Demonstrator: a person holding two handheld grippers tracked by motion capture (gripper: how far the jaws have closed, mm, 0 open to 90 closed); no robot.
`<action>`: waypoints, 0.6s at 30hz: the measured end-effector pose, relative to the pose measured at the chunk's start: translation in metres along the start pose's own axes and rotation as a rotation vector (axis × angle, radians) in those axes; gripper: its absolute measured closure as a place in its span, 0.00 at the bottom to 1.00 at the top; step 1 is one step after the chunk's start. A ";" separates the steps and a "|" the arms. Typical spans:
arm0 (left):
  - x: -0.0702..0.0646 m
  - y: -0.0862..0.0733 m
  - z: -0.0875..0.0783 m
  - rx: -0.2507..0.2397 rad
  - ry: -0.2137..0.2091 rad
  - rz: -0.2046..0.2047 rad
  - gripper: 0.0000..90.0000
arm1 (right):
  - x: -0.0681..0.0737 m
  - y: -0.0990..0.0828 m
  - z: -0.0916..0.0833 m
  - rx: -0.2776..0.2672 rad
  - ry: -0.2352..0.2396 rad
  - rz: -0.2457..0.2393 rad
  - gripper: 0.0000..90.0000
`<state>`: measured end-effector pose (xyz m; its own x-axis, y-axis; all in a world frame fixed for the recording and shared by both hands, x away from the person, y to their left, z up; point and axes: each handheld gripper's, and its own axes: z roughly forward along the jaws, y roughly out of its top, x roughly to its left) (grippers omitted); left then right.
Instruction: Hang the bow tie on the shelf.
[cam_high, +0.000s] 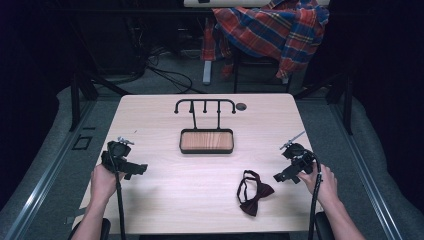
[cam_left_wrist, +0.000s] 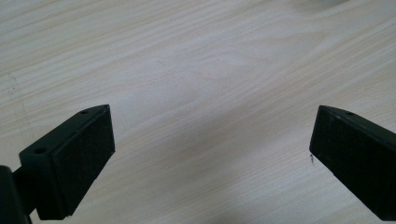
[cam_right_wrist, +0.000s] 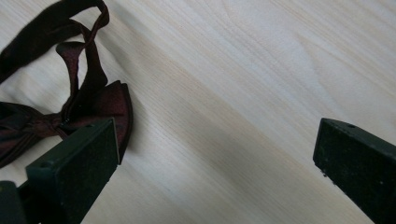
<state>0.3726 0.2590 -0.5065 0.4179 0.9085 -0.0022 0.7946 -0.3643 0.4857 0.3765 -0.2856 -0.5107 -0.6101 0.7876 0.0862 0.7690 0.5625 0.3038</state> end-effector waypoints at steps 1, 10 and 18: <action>0.000 0.000 0.000 0.000 0.000 0.000 0.00 | 0.000 0.000 0.000 0.000 0.000 0.000 0.00; 0.000 0.000 0.000 0.002 -0.007 0.001 0.00 | 0.006 0.003 -0.001 0.007 0.035 0.020 0.00; -0.001 0.000 0.000 0.006 -0.008 0.002 0.00 | 0.021 0.009 -0.002 -0.038 0.027 -0.003 0.00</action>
<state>0.3726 0.2580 -0.5063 0.4227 0.9062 -0.0086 0.7966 -0.3670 0.4803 0.3702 -0.2651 -0.5047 -0.6173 0.7789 0.1106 0.7599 0.5540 0.3400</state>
